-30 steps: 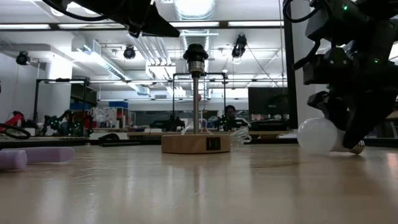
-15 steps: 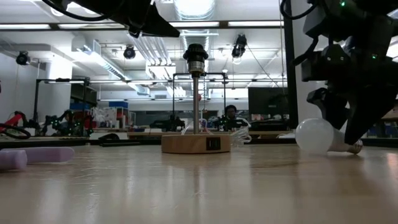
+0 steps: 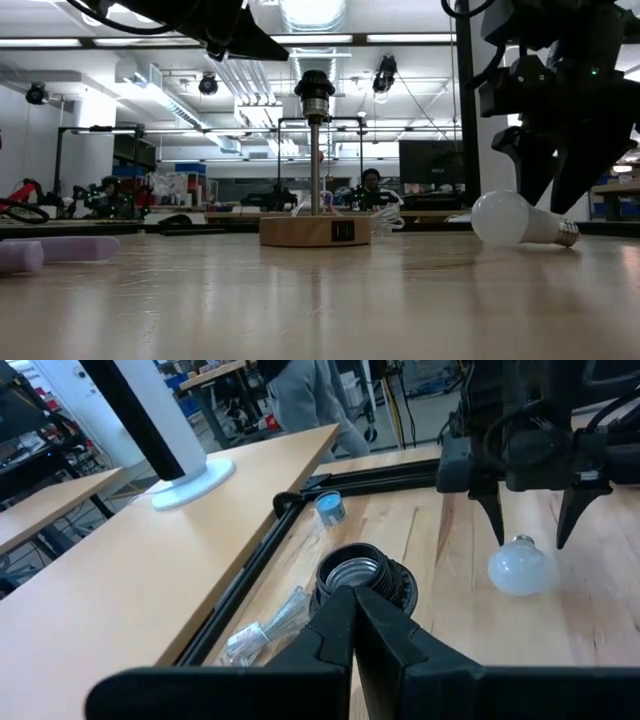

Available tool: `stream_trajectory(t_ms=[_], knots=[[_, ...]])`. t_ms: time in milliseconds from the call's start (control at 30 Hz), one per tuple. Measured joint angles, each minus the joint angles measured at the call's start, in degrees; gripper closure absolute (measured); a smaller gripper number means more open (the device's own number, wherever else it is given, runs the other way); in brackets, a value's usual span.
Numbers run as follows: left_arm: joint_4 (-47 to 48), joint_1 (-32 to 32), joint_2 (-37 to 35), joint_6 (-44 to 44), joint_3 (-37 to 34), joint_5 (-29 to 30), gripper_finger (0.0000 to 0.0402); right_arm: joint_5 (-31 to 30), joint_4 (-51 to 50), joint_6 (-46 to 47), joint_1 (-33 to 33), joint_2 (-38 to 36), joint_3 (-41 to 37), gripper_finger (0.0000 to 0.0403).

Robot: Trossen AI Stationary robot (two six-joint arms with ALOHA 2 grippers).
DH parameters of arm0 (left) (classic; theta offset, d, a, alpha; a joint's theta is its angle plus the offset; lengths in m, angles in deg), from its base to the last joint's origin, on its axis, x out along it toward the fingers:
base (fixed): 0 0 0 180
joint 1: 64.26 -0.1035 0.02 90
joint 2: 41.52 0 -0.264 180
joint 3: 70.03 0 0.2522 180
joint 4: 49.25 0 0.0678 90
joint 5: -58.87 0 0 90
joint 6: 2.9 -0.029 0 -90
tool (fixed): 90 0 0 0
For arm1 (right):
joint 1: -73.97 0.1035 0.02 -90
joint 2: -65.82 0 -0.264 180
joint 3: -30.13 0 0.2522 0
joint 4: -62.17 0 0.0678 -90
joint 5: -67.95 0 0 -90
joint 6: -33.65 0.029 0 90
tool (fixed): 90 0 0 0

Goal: Screw lightbulb
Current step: Return to Home Position

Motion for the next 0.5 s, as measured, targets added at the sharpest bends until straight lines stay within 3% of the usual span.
stream_trajectory(t_ms=[500], knots=[[0.98, 2.91, -2.59, -1.49, 1.53, 0.15, 0.0401, 0.12, -10.41, 3.19, 2.27, -1.41, 4.63, 0.013]])
